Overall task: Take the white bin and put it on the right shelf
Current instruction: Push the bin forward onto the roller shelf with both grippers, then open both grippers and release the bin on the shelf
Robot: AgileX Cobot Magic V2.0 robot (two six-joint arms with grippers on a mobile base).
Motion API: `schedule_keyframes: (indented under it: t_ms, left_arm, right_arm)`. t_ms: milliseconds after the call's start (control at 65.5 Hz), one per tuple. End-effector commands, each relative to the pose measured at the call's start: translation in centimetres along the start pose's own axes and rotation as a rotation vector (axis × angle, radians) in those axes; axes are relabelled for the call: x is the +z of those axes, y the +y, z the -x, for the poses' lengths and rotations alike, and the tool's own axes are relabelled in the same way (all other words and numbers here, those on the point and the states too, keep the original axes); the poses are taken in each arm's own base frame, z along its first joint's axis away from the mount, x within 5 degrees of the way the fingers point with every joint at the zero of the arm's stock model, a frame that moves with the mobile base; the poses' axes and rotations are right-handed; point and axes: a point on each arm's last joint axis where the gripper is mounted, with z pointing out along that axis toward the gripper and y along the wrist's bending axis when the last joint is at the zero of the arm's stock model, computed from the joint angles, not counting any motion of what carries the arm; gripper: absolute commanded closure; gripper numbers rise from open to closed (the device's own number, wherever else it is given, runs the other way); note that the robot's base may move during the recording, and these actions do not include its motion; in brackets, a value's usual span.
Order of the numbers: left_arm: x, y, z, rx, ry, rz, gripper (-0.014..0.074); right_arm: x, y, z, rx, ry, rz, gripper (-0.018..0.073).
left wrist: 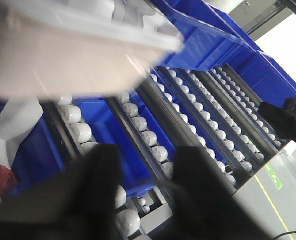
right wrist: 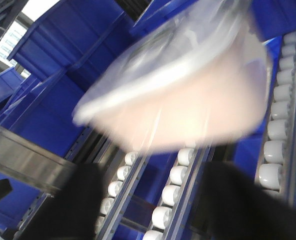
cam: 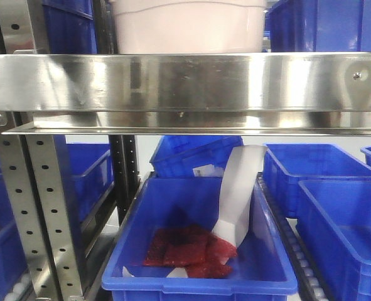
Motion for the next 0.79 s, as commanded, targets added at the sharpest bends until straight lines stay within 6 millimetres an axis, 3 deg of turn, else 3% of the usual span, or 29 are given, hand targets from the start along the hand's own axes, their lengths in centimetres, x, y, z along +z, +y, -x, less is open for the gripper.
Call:
schedule_keyframes:
  t_ms: [0, 46, 183, 244, 366, 519, 626, 778]
  left_arm:
    - [-1.5, -2.9, 2.0, 0.022, -0.122, -0.044, 0.0739]
    - [-1.5, -2.9, 2.3, -0.011, -0.151, -0.040, 0.0702]
    - [-1.7, -2.8, 2.2, -0.064, -0.138, -0.003, 0.0715]
    - [-1.8, -3.8, 1.9, -0.016, -0.109, 0.067, 0.0715]
    - [-3.9, -7.6, 2.1, 0.150, -0.157, 0.305, 0.0715]
    - [-5.1, -10.6, 2.4, 0.253, -0.314, 0.382, 0.0715]
    - [-5.4, -10.4, 1.4, 0.256, -0.433, 0.413, 0.0715]
    - [-6.4, -8.7, -2.4, 0.246, -0.439, 0.486, 0.0713]
  right_arm:
    - [-1.7, 2.7, 1.4, -0.025, -0.068, 0.067, 0.0388]
    - [-1.5, 2.6, 1.2, -0.022, -0.050, 0.074, 0.0520]
    - [-1.4, 2.5, 1.1, -0.027, -0.029, 0.077, 0.0495]
    - [-2.0, 3.2, 0.9, -0.114, 0.002, 0.048, 0.0492]
    - [-4.4, 6.0, 0.7, -0.446, -0.045, -0.140, 0.0491]
    - [-6.4, 7.9, 1.0, -0.490, -0.180, -0.183, 0.0491]
    - [-7.5, 7.0, 0.2, -0.486, -0.298, -0.255, 0.0491]
    - [-10.0, 5.2, -2.7, -0.613, -0.375, -0.392, 0.0498]
